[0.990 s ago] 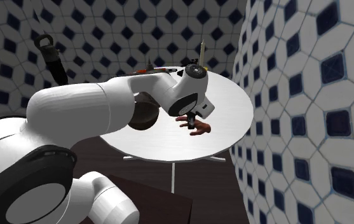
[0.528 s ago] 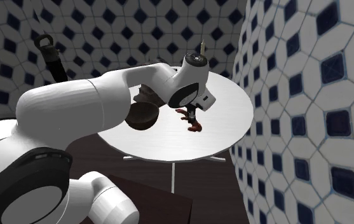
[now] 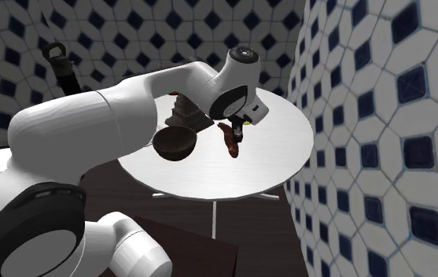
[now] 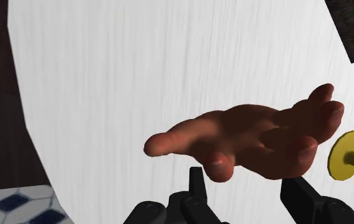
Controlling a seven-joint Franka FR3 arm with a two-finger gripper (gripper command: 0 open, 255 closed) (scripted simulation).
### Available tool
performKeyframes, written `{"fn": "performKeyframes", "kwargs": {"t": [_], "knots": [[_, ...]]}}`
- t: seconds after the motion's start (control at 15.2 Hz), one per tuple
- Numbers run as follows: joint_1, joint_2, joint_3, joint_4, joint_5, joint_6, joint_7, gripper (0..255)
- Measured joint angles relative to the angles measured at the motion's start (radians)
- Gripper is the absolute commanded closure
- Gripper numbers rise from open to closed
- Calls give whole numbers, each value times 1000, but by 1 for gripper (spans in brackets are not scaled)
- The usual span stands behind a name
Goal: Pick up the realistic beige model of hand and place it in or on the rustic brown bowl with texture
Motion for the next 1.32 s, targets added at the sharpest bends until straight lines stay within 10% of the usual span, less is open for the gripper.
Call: {"fn": "performKeyframes", "kwargs": {"t": [0.53,1.32], "knots": [[2,5,8,100,-7,-91,31,255],[64,-170,232,7,40,-115,299,255]]}}
